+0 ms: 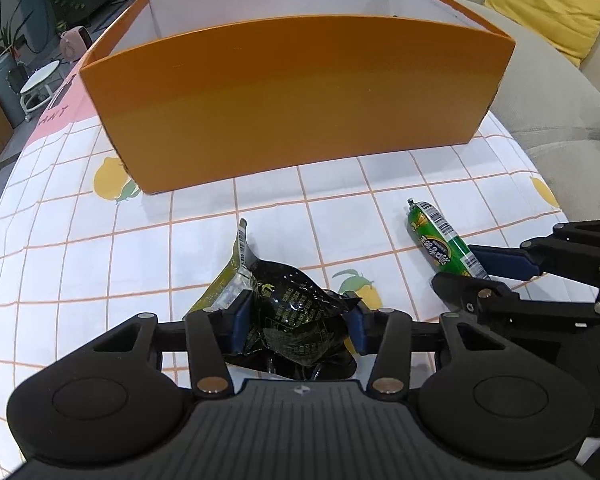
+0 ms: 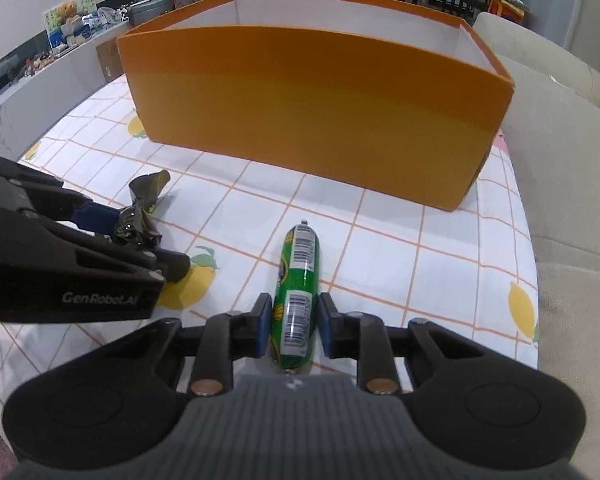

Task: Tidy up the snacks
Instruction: 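Grasp the dark green pouch with the left tool while the right tool grasps the green sausage, then carry the pouch and sausage into the orange box and open both tools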

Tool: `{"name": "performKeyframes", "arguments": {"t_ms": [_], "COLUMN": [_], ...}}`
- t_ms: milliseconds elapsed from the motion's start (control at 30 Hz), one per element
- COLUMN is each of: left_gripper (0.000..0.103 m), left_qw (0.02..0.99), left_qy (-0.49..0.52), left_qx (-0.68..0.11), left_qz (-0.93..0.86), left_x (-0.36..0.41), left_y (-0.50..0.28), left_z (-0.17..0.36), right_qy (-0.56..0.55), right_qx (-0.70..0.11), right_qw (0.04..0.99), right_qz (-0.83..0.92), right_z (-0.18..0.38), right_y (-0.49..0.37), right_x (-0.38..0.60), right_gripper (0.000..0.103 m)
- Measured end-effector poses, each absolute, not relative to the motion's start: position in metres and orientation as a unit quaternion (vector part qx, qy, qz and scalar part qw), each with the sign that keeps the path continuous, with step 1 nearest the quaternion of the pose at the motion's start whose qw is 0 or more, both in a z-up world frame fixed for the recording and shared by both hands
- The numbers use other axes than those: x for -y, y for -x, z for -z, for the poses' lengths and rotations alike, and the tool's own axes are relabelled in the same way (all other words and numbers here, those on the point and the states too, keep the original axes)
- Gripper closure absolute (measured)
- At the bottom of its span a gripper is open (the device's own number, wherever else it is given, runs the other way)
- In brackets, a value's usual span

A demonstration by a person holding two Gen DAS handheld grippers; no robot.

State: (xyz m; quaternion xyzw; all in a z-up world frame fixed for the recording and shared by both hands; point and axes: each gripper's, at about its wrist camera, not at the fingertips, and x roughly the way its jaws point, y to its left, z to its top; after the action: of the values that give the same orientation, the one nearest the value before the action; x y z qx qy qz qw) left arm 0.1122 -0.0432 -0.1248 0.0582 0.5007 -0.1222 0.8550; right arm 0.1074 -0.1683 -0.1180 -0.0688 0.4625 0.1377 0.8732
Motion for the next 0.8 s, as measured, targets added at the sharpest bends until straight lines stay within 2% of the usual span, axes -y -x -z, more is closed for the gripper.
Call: {"name": "performKeyframes", "arguments": {"t_ms": [533, 800], "left_gripper": [0.052, 0.052], "left_qw": [0.857, 0.863], "left_qy": [-0.004, 0.005], "left_qx": [-0.493, -0.478], "left_qz": [0.149, 0.161], "left_x": [0.043, 0.042], "left_y": [-0.095, -0.078], "left_z": [0.070, 0.038], "right_qy": [0.012, 0.014], "right_qx": [-0.500, -0.478], "right_qw": [0.860, 0.873], "right_qz": [-0.103, -0.097], "right_z": [0.084, 0.048], "right_y": [-0.097, -0.077], "right_x": [0.179, 0.177], "right_gripper": [0.083, 0.083]}}
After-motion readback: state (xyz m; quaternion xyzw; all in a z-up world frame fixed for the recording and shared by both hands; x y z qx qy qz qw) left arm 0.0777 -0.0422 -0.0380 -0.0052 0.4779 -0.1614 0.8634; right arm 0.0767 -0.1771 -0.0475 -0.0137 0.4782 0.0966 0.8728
